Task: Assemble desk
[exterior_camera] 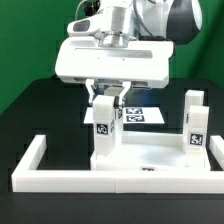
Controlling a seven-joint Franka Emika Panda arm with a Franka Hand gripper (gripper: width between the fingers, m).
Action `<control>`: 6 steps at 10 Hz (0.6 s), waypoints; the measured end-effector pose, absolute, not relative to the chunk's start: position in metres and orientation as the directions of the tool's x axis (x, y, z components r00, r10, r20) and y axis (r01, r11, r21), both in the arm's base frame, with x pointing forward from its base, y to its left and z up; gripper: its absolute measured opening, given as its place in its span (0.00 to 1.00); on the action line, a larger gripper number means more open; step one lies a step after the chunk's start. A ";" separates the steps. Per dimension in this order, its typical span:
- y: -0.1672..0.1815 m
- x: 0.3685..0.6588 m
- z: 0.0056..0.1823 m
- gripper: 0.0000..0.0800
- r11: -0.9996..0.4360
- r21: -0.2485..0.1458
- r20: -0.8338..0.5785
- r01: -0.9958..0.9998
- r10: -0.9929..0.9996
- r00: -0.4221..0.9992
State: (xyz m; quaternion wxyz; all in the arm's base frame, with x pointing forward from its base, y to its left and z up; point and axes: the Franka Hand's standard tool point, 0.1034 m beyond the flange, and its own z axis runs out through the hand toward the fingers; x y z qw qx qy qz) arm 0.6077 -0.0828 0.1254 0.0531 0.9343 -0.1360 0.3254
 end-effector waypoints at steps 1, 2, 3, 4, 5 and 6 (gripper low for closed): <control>-0.082 0.608 0.125 0.36 -0.958 0.008 0.618 -0.288 -0.221 0.754; -0.081 0.606 0.121 0.46 -0.958 0.003 0.598 -0.285 -0.227 0.769; -0.081 0.606 0.121 0.63 -0.959 0.003 0.597 -0.285 -0.227 0.770; -0.081 0.606 0.120 0.75 -0.959 0.003 0.596 -0.285 -0.227 0.770; -0.081 0.606 0.120 0.75 -0.959 0.003 0.595 -0.285 -0.227 0.771; -0.081 0.606 0.120 0.80 -0.959 0.003 0.595 -0.285 -0.227 0.771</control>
Offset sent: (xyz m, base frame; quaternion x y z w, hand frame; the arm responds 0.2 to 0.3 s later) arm 0.0000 0.0000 0.0000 0.0000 0.0000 0.0000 1.0000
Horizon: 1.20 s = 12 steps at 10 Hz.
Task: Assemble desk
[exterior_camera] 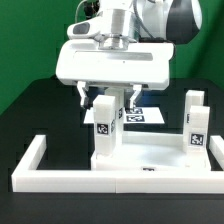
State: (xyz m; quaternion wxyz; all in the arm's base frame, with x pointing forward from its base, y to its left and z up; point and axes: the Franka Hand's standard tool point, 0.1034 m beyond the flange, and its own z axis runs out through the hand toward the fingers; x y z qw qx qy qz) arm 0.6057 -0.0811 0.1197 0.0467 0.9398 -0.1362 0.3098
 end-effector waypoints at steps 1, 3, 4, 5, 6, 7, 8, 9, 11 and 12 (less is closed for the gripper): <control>-0.081 0.606 0.119 0.81 -0.959 0.003 0.595 -0.285 -0.227 0.771; -0.081 0.605 0.119 0.81 -0.959 0.004 0.594 -0.285 -0.227 0.772; -0.080 0.605 0.119 0.81 -0.960 -0.005 0.577 -0.281 -0.232 0.783; -0.077 0.608 0.134 0.81 -0.961 -0.036 0.544 -0.276 -0.250 0.801; -0.077 0.611 0.147 0.81 -0.960 -0.055 0.533 -0.274 -0.261 0.805; -0.075 0.613 0.148 0.81 -0.960 -0.077 0.489 -0.270 -0.272 0.828; -0.080 0.619 0.152 0.81 -0.959 -0.079 0.493 -0.274 -0.276 0.825; -0.083 0.617 0.148 0.81 -0.958 -0.081 0.478 -0.277 -0.281 0.832; -0.081 0.615 0.139 0.81 -0.952 -0.136 0.311 -0.272 -0.302 0.901; -0.083 0.613 0.137 0.81 -0.950 -0.147 0.255 -0.274 -0.304 0.918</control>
Offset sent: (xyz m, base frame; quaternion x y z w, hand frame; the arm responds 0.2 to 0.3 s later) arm 0.0000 0.0000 0.0000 0.0000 0.0000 0.0000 1.0000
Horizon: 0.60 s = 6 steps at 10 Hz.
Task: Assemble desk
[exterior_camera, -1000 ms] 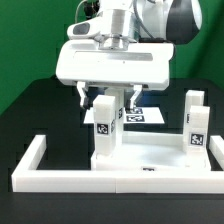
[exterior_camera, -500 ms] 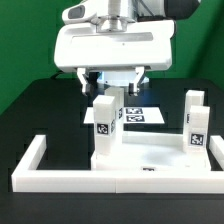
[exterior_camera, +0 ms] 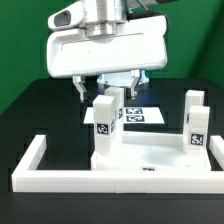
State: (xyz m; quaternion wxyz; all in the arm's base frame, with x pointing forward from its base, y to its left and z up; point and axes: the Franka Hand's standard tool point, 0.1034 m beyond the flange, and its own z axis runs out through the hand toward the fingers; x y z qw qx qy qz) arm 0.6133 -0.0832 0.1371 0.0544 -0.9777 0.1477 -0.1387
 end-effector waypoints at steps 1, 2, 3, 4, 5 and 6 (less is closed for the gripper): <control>-0.082 0.608 0.137 0.81 -0.947 -0.166 0.153 -0.275 -0.300 0.941; -0.082 0.612 0.140 0.81 -0.946 -0.174 0.106 -0.273 -0.294 0.950; -0.079 0.609 0.140 0.81 -0.942 -0.186 0.005 -0.279 -0.285 0.958; -0.079 0.613 0.140 0.81 -0.939 -0.190 -0.072 -0.287 -0.278 0.958; -0.082 0.625 0.139 0.81 -0.942 -0.182 -0.066 -0.282 -0.274 0.959; -0.082 0.627 0.134 0.81 -0.943 -0.177 -0.067 -0.281 -0.273 0.960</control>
Offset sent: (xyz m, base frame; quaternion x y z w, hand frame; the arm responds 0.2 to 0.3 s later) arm 0.0139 -0.0033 0.0016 -0.0046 -0.2274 0.0255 0.9735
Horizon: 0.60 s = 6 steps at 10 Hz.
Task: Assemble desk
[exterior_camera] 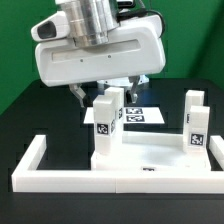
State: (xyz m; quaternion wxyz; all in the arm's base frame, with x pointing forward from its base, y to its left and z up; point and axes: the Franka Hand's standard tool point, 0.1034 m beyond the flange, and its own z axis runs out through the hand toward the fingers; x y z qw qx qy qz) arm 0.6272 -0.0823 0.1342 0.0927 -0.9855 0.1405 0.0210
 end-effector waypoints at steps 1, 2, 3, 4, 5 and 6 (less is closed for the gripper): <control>-0.084 0.625 0.127 0.81 -0.943 -0.172 -0.072 -0.284 -0.276 0.959; -0.091 0.624 0.121 0.81 -0.945 -0.170 -0.071 -0.280 -0.272 0.960; -0.096 0.622 0.118 0.81 -0.939 -0.168 -0.076 -0.300 -0.291 0.954; -0.095 0.623 0.119 0.81 -0.934 -0.166 -0.079 -0.316 -0.306 0.949; -0.095 0.622 0.118 0.68 -0.931 -0.165 -0.082 -0.325 -0.315 0.945; -0.095 0.622 0.118 0.51 -0.919 -0.163 -0.088 -0.358 -0.348 0.933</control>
Offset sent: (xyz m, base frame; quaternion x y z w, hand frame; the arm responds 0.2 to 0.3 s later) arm 0.0000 0.0000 0.0000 0.0000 0.0000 0.0650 0.9979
